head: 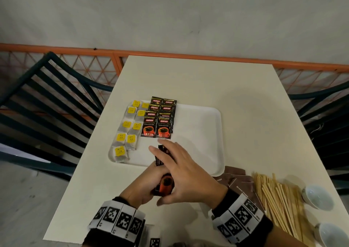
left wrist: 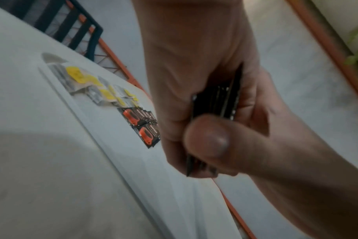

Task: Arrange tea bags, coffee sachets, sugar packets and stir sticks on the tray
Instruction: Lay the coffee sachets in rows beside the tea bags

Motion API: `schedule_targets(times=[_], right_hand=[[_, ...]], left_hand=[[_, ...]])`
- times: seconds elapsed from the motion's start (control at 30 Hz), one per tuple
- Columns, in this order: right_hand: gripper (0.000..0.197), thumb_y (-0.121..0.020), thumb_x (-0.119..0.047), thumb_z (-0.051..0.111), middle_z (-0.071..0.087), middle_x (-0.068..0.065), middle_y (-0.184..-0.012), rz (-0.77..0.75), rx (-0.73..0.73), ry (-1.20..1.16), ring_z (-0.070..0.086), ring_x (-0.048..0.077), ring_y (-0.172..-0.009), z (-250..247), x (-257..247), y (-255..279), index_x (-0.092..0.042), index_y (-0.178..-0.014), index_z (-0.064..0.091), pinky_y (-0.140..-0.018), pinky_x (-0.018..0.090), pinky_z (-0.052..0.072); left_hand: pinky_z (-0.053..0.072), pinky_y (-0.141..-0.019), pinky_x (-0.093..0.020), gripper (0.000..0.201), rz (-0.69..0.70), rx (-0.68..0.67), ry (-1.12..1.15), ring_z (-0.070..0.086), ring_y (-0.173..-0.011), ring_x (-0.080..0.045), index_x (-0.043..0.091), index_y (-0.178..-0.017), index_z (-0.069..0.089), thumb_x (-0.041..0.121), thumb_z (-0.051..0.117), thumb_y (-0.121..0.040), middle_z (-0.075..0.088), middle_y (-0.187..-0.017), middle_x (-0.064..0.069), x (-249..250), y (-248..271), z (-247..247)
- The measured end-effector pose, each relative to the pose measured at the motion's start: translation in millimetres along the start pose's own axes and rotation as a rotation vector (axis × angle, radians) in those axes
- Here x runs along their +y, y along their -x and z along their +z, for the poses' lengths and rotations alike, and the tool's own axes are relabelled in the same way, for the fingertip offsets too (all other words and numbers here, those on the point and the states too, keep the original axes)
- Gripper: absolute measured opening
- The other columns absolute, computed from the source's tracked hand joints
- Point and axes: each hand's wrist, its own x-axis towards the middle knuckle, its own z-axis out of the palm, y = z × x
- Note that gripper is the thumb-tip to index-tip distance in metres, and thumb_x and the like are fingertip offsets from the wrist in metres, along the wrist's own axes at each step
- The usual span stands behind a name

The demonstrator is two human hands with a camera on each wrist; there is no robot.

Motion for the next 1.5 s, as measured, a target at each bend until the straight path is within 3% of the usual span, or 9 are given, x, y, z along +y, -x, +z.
schedule_targets(times=[0.2, 0.37, 0.47, 0.63, 0.9, 1.03, 1.17, 1.37, 1.5], right_hand=[[0.096, -0.068, -0.035, 0.073, 0.023, -0.009, -0.135, 0.091, 0.012, -0.129, 0.025, 0.006, -0.126, -2.3, 2.8, 2.7, -0.033, -0.142, 0.013, -0.107, 0.024, 0.034], [0.107, -0.066, -0.036, 0.077, 0.023, -0.006, -0.139, 0.088, -0.098, -0.157, 0.023, 0.008, -0.126, 0.1, -7.8, -3.9, -0.039, -0.143, 0.002, -0.105, 0.017, 0.023], [0.096, -0.068, -0.035, 0.075, 0.032, -0.005, -0.133, 0.105, -0.039, -0.168, 0.030, 0.010, -0.122, 4.8, -7.3, -9.5, -0.035, -0.143, 0.016, -0.104, 0.021, 0.029], [0.082, -0.070, -0.036, 0.073, 0.036, -0.005, -0.128, 0.124, 0.009, -0.171, 0.034, 0.009, -0.119, 6.3, -1.7, -18.1, -0.030, -0.139, 0.029, -0.104, 0.025, 0.035], [0.112, -0.062, -0.046, 0.080, 0.019, -0.022, -0.140, 0.257, -0.064, -0.511, 0.019, -0.001, -0.134, 13.5, -1.1, -31.8, -0.047, -0.141, 0.001, -0.110, 0.020, 0.025], [0.070, -0.083, -0.039, 0.064, 0.042, -0.011, -0.129, 0.552, 0.158, -0.779, 0.045, 0.002, -0.116, 28.4, 8.0, -42.7, -0.031, -0.140, 0.025, -0.090, 0.015, 0.041], [0.018, -0.089, -0.018, 0.058, 0.064, 0.004, -0.089, 0.684, 0.096, -0.845, 0.060, 0.010, -0.073, 35.9, 15.2, -54.6, -0.009, -0.104, 0.063, -0.063, 0.019, 0.050], [0.023, -0.086, -0.015, 0.063, 0.064, 0.008, -0.087, 0.792, 0.148, -0.998, 0.061, 0.012, -0.065, 46.6, 19.7, -75.4, -0.005, -0.107, 0.060, -0.056, 0.019, 0.049], [0.015, -0.086, -0.012, 0.063, 0.063, 0.010, -0.081, 0.801, 0.127, -1.037, 0.058, 0.011, -0.061, 51.6, 24.1, -86.4, -0.003, -0.098, 0.062, -0.053, 0.019, 0.046]], left_hand=[[0.051, -0.051, -0.025, 0.040, -0.115, -0.083, 0.201, 0.067, -0.066, -0.017, 0.006, -0.090, 0.059, 0.014, 0.065, -0.052, 0.065, -0.070, -0.009, 0.4, 2.8, -13.3], [0.051, -0.056, -0.029, 0.019, -0.075, 0.046, 0.102, 0.067, -0.076, -0.022, 0.005, -0.092, 0.058, 0.009, 0.056, -0.073, 0.061, -0.076, -0.012, -6.0, -2.0, -10.6], [0.050, -0.059, -0.027, 0.012, -0.073, 0.091, 0.054, 0.066, -0.079, -0.020, 0.006, -0.093, 0.058, 0.004, 0.050, -0.084, 0.061, -0.080, -0.011, -5.2, -3.8, -12.3], [0.051, -0.056, -0.024, 0.028, -0.093, -0.047, 0.196, 0.067, -0.073, -0.015, 0.005, -0.087, 0.063, 0.016, 0.059, -0.061, 0.066, -0.077, -0.009, 1.8, -0.3, -29.5], [0.054, -0.061, -0.027, 0.022, -0.064, 0.062, 0.105, 0.070, -0.077, -0.022, 0.001, -0.105, 0.060, 0.001, 0.047, -0.087, 0.071, -0.083, -0.013, 2.6, -5.9, -56.4], [0.056, -0.063, -0.026, 0.027, -0.015, 0.219, 0.127, 0.070, -0.077, -0.019, 0.008, -0.109, 0.060, -0.002, 0.050, -0.086, 0.074, -0.084, -0.009, 5.6, -9.9, -82.6], [0.055, -0.056, -0.022, 0.023, -0.003, 0.268, 0.129, 0.071, -0.072, -0.015, 0.011, -0.105, 0.061, -0.001, 0.054, -0.086, 0.074, -0.082, -0.006, 9.4, -14.4, -102.4], [0.057, -0.072, -0.030, 0.031, -0.025, 0.261, 0.135, 0.069, -0.093, -0.024, 0.011, -0.117, 0.059, 0.007, 0.057, -0.086, 0.071, -0.104, -0.013, 9.5, -20.4, -119.1], [0.056, -0.075, -0.034, 0.027, -0.015, 0.258, 0.156, 0.069, -0.092, -0.024, 0.016, -0.113, 0.060, 0.012, 0.056, -0.087, 0.073, -0.100, -0.010, 7.7, -25.4, -128.1]])
